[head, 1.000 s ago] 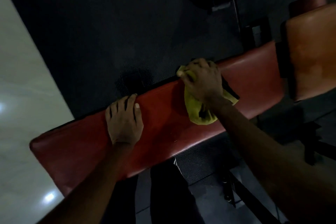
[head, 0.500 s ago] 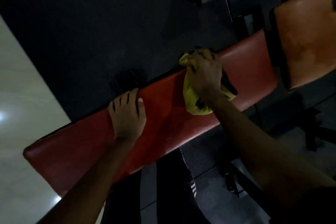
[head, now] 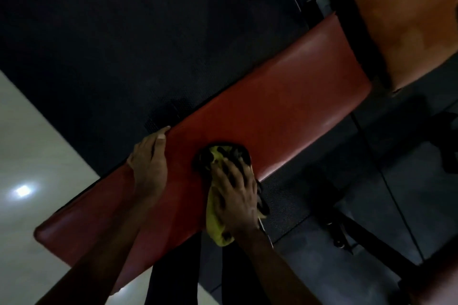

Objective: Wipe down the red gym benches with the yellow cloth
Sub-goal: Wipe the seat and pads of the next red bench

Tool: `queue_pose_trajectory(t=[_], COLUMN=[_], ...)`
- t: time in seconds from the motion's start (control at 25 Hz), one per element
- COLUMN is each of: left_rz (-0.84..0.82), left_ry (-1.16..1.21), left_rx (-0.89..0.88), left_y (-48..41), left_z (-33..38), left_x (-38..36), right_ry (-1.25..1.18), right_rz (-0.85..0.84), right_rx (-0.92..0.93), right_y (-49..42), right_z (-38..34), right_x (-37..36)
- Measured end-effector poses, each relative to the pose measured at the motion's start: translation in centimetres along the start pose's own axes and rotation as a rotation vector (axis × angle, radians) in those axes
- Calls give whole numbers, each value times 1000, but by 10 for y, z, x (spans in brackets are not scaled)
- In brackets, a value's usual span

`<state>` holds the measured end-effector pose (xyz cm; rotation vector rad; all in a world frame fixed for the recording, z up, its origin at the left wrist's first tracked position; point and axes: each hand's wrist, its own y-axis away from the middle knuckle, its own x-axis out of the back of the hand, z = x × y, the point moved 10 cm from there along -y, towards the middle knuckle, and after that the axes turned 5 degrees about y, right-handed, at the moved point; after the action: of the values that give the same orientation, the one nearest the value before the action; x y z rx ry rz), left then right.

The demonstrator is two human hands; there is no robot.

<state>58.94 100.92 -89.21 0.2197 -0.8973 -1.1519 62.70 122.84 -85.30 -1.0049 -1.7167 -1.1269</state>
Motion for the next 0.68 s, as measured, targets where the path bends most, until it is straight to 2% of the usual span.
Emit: queue_pose_trajectory(t=[0.08,0.2,0.36,0.52,0.68], left_rz=[-14,-46,-189,-239,-187], left_ry=[-131,-329,-382,-430,-481], left_rx=[-4,-188,-372,-521,-655], left_y=[-3,-7,-24,-48,-48], left_z=[4,36,95,148,159], left_x=[-4,-26,-88,-133,-138], right_ry=[32,-93,-230,-444,-546], right_rz=[43,175,245,294,448], right_rx=[-65,-444,-685,-784,-869], right_y=[-14,-30,-6,22,7], right_z=[30,100,91,76,139], right_x=[10,39,29,6,27])
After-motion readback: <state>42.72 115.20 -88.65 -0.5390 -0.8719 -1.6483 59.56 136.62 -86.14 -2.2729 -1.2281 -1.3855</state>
